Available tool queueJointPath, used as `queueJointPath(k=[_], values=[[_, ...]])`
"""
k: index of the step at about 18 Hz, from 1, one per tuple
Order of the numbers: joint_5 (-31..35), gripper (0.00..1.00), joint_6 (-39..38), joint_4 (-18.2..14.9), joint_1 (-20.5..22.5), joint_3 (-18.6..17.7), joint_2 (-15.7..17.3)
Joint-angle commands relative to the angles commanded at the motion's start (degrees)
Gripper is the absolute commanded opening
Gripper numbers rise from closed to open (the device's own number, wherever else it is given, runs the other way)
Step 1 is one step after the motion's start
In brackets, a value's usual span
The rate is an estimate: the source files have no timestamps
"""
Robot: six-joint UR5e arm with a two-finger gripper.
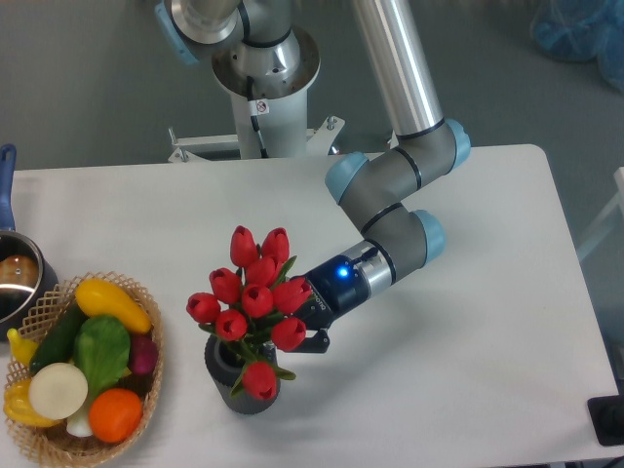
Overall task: Insert the flowers into the vase
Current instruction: 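Push the tulip bunch further down into the vase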
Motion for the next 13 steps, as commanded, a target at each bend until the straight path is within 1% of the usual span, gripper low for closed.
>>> queueJointPath(k=[6,13], values=[[0.0,0.15,0.3,0.0,0.0,-0.1,-0.1],[0.1,0.21,0.4,0.0,0.0,-0.2,0.0]])
